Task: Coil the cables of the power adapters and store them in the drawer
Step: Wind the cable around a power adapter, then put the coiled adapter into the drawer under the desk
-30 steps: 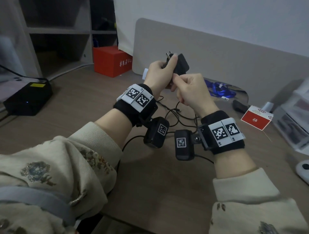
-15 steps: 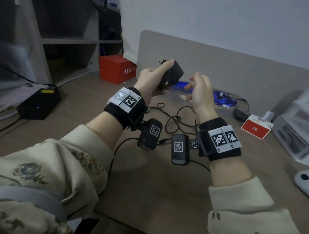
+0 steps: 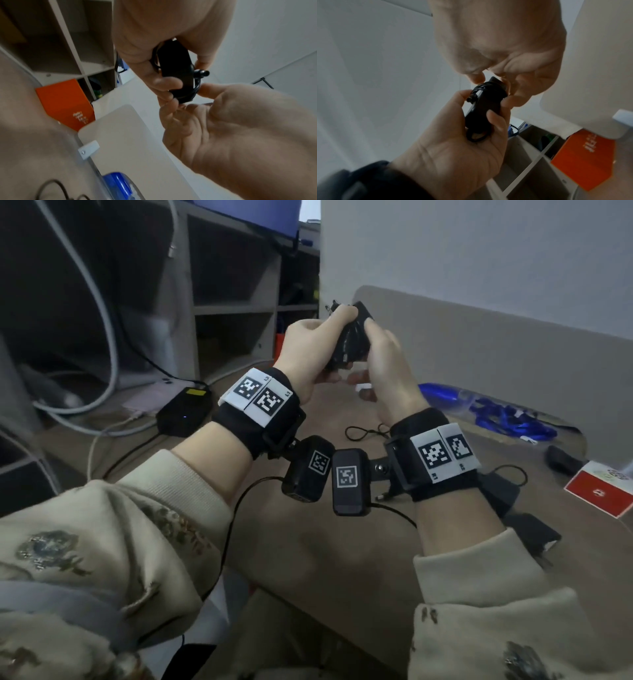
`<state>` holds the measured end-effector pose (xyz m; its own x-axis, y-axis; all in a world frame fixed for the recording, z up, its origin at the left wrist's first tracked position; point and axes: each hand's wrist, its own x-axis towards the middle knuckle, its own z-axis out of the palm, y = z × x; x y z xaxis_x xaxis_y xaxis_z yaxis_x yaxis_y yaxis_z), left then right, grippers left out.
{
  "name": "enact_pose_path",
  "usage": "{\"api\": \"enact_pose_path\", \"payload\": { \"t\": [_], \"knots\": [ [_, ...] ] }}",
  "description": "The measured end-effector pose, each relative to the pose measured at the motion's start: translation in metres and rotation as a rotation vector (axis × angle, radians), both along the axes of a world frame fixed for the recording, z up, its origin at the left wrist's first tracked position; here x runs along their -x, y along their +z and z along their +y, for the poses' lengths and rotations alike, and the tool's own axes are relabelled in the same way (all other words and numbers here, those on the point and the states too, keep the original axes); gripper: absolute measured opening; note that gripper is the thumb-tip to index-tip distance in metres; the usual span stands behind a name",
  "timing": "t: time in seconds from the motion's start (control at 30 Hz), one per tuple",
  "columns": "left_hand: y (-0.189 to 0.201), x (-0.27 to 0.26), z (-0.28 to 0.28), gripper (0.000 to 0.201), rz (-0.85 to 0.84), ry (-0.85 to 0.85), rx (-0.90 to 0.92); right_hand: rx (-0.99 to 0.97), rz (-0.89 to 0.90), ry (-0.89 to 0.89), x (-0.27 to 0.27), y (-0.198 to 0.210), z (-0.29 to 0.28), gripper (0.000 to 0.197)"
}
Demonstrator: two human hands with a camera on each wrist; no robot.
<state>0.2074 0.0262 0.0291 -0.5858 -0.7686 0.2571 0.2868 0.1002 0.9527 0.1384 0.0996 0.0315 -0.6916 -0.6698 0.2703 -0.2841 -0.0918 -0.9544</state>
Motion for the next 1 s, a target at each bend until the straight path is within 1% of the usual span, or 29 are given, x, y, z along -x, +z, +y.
{"api": "enact_pose_path", "payload": {
  "t": [0.17,0.23,0.3,0.4,0.5,0.6,0.7,0.77,0.83,0.9,1.0],
  "knots": [
    [0.005,-0.060,-0.022,0.028,0.039,0.183,0.014,0.048,0.008,0.158,-0.047,0.002,-0.039,0.036],
    [0.007,-0.087,-0.029,0.029,0.068,0.246,0.006,0.031,-0.003,0.233,-0.071,0.003,-0.055,0.040],
    [0.006,-0.118,-0.034,0.028,0.071,0.345,0.014,0.022,-0.018,0.331,-0.096,0.004,-0.069,0.041],
    [-0.001,-0.166,-0.045,0.033,0.084,0.472,0.027,-0.026,0.013,0.481,-0.137,0.003,-0.091,0.043],
    [-0.008,-0.211,-0.054,0.034,0.080,0.601,-0.016,-0.070,0.031,0.614,-0.178,-0.002,-0.112,0.047],
    [-0.013,-0.251,-0.058,0.028,0.063,0.709,-0.039,-0.088,0.067,0.692,-0.217,-0.008,-0.126,0.043],
    [-0.020,-0.285,-0.062,0.029,0.023,0.813,-0.047,-0.091,0.043,0.785,-0.251,-0.015,-0.139,0.037],
    [-0.027,-0.305,-0.066,0.030,0.035,0.863,-0.063,-0.118,0.087,0.825,-0.271,-0.020,-0.147,0.039],
    [-0.037,-0.321,-0.073,0.032,0.087,0.906,-0.081,-0.139,0.132,0.862,-0.289,-0.027,-0.156,0.041],
    [-0.047,-0.336,-0.080,0.035,0.114,0.940,-0.092,-0.145,0.138,0.914,-0.306,-0.036,-0.166,0.043],
    [-0.060,-0.357,-0.091,0.045,0.081,0.933,-0.120,-0.150,0.104,0.978,-0.329,-0.048,-0.183,0.046]
  ]
}}
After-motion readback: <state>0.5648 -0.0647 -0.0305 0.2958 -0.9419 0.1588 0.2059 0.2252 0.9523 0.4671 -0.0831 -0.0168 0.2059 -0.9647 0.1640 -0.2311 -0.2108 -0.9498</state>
